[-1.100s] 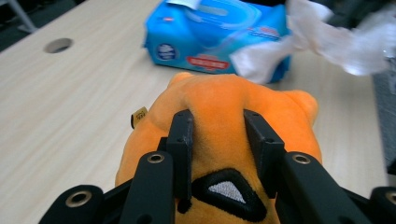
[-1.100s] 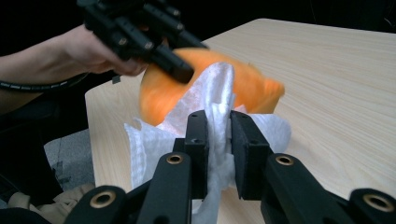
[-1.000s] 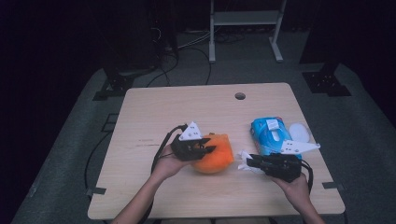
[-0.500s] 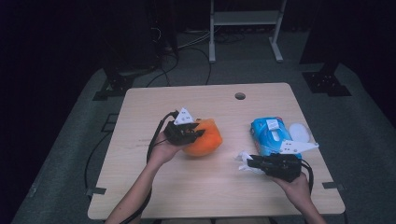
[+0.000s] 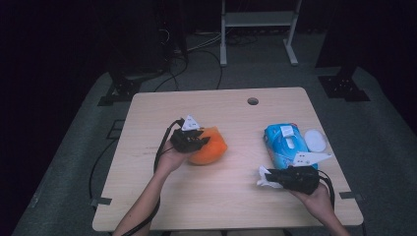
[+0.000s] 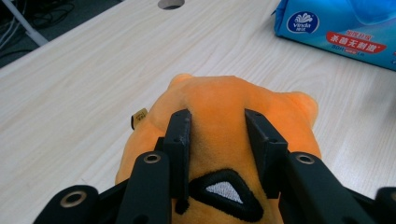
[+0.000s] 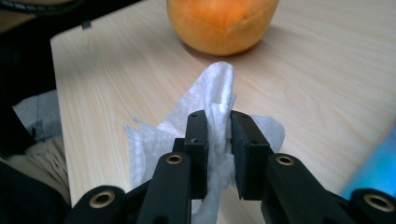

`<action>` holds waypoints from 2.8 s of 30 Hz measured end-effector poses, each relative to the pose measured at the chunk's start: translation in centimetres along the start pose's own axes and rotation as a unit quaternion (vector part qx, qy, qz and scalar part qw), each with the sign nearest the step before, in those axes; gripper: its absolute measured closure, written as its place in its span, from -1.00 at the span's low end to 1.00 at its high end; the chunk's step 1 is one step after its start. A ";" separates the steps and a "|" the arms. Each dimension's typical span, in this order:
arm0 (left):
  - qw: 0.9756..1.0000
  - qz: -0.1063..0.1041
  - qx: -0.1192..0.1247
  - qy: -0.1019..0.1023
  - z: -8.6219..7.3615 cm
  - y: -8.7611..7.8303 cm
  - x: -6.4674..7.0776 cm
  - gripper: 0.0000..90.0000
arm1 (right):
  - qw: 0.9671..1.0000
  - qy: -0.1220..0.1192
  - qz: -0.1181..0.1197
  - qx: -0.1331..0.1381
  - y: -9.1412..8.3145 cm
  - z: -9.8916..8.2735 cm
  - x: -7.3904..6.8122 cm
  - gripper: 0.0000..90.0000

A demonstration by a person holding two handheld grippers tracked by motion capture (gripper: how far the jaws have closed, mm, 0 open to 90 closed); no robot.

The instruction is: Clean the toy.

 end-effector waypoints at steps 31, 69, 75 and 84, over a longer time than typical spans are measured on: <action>1.000 -0.021 0.015 -0.012 0.7 -1.7 0.3 -0.04 | 1.000 -0.002 -0.013 0.001 -0.5 -0.8 0.5 0.17; 0.999 -0.005 0.040 -0.025 -0.1 -6.7 0.7 -0.45 | 1.000 -0.008 -0.022 0.006 -0.6 -0.5 0.2 0.02; 0.999 -0.004 0.040 -0.024 -0.7 -7.4 1.1 -0.49 | 1.000 -0.007 -0.023 0.008 -0.7 -0.4 0.3 0.00; 0.999 -0.002 0.030 -0.029 -2.1 -8.1 1.5 -0.55 | 1.000 -0.008 -0.026 0.009 -0.8 -0.4 0.3 -0.03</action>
Point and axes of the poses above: each handheld gripper's, and its own axes: y roughly forward along the jaws, z roughly out of its top, x roughly to its right, the point moved 4 cm from there along y, roughly forward along the jaws, and after that the axes turned 11 degrees about x, right-handed, at the moved point
